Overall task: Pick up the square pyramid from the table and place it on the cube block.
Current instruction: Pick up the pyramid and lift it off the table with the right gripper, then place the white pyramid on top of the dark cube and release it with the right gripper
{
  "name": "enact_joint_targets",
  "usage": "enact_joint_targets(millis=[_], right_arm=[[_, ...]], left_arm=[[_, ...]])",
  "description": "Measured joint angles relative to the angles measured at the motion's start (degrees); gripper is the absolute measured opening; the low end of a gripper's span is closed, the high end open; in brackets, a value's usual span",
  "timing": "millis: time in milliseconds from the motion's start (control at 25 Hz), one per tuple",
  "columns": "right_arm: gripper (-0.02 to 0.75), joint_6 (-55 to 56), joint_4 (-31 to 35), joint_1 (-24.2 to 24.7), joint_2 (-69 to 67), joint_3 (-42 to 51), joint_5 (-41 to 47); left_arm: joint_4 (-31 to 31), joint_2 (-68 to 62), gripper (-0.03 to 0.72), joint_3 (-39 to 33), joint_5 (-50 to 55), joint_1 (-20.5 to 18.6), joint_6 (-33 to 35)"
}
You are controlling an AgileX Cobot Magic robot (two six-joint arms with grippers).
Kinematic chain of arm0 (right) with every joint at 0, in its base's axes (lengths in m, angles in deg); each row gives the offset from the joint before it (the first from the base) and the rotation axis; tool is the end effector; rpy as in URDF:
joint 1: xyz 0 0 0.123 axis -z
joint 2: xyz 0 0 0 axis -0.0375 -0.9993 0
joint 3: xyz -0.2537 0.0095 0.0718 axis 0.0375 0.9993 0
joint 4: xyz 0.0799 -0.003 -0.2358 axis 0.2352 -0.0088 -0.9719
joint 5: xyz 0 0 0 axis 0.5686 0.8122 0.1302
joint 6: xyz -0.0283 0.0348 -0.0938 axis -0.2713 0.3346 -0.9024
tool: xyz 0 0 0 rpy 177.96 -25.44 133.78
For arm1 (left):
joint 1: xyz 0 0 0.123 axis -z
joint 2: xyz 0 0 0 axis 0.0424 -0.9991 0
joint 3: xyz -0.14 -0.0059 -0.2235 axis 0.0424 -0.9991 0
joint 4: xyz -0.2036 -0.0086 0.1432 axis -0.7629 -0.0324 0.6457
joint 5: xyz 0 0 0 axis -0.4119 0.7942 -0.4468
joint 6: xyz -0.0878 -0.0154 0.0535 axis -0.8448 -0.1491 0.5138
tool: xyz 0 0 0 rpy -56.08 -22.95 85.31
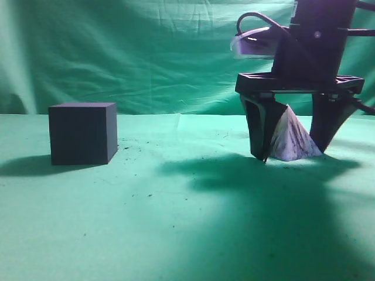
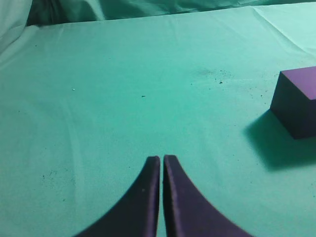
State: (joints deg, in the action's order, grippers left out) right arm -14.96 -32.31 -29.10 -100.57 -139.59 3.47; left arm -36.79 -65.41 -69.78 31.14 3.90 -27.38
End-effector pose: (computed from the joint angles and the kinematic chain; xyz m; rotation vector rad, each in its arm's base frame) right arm 0.3127 0.1606 0.1253 -0.6984 2.8323 0.0975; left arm 0.0841 -0.0027 0.1717 0.0803 1.8379 0.0167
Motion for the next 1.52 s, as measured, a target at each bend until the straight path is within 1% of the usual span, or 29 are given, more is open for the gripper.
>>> enact_joint_targets(millis=[40,80,160,240,280,320,360,400,600,680,1080,1120,1200,1280,1440,1520], right_arm=[[0.645,0.00,-0.30,0.00,-0.09,-0.14,-0.28],[0.598,0.00,-0.59,0.00,-0.22,-0.14,-0.78],[0.536,0.00,-1.13,0.00,-0.42,-0.29,-1.27],[0.439,0.00,-1.12,0.00,-0.68,-0.63,-1.27],[0.413,-0.10,-1.41,0.00,-0.68,-0.62,-1.11],[0.419,-0.10,-1.78,-0.07,-0.68,-0.75,-0.86],[0.376,-0.10,-2.14,-0.13,-0.68,-0.86,-0.50],[0.368,-0.10,-2.46,-0.22,-0.68,-0.98,-0.25],[0.377,0.24,-2.83,-0.36,-0.78,-1.63,0.65],[0.377,0.38,-2.96,-0.36,-1.13,-2.81,2.31],[0.377,-0.65,-4.13,-0.99,0.01,-14.20,12.99],[0.377,-1.21,-4.14,-2.45,0.57,-17.30,16.71],[0.377,-1.49,-3.86,-5.14,0.60,-21.82,20.46],[0.377,-1.49,-2.84,-8.93,0.60,-26.34,23.85],[0.377,-1.01,-1.57,-16.45,-2.27,-36.69,28.74],[0.377,-1.01,-1.28,-19.45,-5.23,-41.32,30.74]], left_arm=[[0.00,0.00,0.000,0.00,0.00,0.00,0.00],[0.00,0.00,0.000,0.00,0.00,0.00,0.00],[0.00,0.00,0.000,0.00,0.00,0.00,0.00],[0.00,0.00,0.000,0.00,0.00,0.00,0.00],[0.00,0.00,0.000,0.00,0.00,0.00,0.00],[0.00,0.00,0.000,0.00,0.00,0.00,0.00],[0.00,0.00,0.000,0.00,0.00,0.00,0.00],[0.00,0.00,0.000,0.00,0.00,0.00,0.00],[0.00,0.00,0.000,0.00,0.00,0.00,0.00],[0.00,0.00,0.000,0.00,0.00,0.00,0.00],[0.00,0.00,0.000,0.00,0.00,0.00,0.00],[0.00,0.00,0.000,0.00,0.00,0.00,0.00],[0.00,0.00,0.000,0.00,0.00,0.00,0.00],[0.00,0.00,0.000,0.00,0.00,0.00,0.00],[0.00,0.00,0.000,0.00,0.00,0.00,0.00],[0.00,0.00,0.000,0.00,0.00,0.00,0.00]])
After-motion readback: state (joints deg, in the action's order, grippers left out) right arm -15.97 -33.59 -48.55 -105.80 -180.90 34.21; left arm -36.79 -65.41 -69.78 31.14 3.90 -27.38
